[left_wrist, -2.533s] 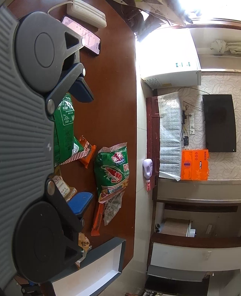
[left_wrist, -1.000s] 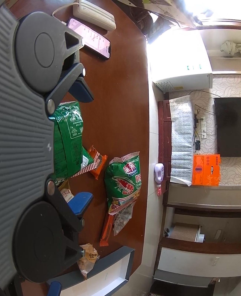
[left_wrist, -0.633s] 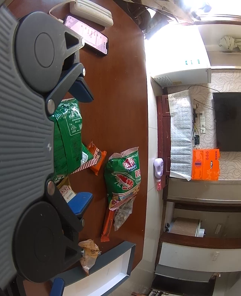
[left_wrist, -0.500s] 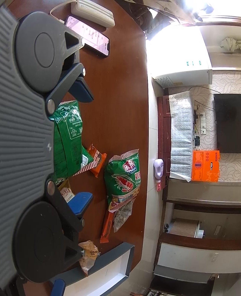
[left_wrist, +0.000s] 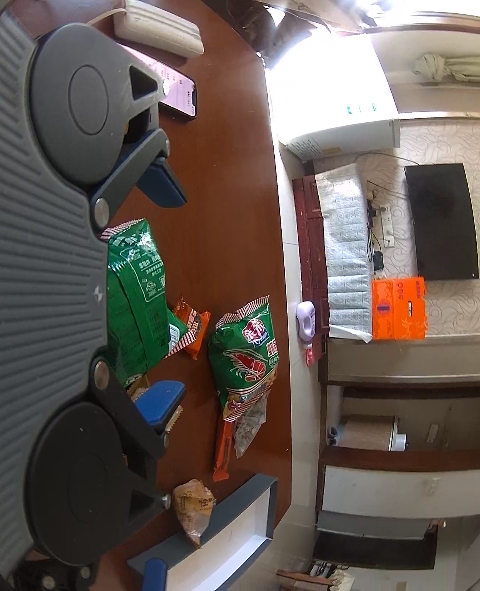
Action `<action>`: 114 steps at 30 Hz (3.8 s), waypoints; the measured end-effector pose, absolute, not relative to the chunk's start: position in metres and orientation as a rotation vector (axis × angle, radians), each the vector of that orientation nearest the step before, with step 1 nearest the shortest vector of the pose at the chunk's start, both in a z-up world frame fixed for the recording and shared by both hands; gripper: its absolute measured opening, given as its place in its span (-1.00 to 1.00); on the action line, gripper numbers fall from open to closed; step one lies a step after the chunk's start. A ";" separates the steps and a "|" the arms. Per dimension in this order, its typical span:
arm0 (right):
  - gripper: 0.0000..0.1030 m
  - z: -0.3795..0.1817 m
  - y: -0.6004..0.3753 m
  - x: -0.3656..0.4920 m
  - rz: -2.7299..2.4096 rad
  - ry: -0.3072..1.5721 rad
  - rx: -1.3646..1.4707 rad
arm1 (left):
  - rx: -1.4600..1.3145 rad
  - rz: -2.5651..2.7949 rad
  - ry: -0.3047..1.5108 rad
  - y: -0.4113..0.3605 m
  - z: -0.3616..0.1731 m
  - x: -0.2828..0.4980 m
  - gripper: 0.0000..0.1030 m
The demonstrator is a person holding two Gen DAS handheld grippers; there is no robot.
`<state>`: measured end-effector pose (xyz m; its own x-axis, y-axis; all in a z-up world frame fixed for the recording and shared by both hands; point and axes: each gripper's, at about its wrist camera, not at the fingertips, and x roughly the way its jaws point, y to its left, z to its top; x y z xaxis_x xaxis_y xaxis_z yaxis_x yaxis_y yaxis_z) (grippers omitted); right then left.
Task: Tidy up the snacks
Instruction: 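Close the left tool on the large green chip bag and lift it, then grasp the wrapped chocolate candy with the right tool while the left tool holds the bag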
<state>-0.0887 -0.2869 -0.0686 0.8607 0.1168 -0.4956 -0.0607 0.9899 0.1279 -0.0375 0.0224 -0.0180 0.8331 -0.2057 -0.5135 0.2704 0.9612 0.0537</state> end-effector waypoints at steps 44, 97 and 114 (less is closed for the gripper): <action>0.74 -0.084 -0.268 -0.061 0.089 0.586 -0.026 | 0.177 -0.261 0.619 0.028 -0.052 -0.011 0.21; 0.65 -0.104 -0.271 -0.039 0.134 0.707 0.100 | 0.110 -0.248 0.634 0.036 -0.054 -0.004 0.18; -0.28 -0.103 -0.256 -0.045 0.124 0.673 -0.110 | 0.121 -0.285 0.631 0.034 -0.053 -0.008 0.15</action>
<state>-0.0450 -0.2561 -0.1027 0.7754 0.0783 -0.6266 -0.1494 0.9869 -0.0616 -0.0075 0.0339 -0.0529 0.7701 -0.2258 -0.5966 0.2988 0.9540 0.0247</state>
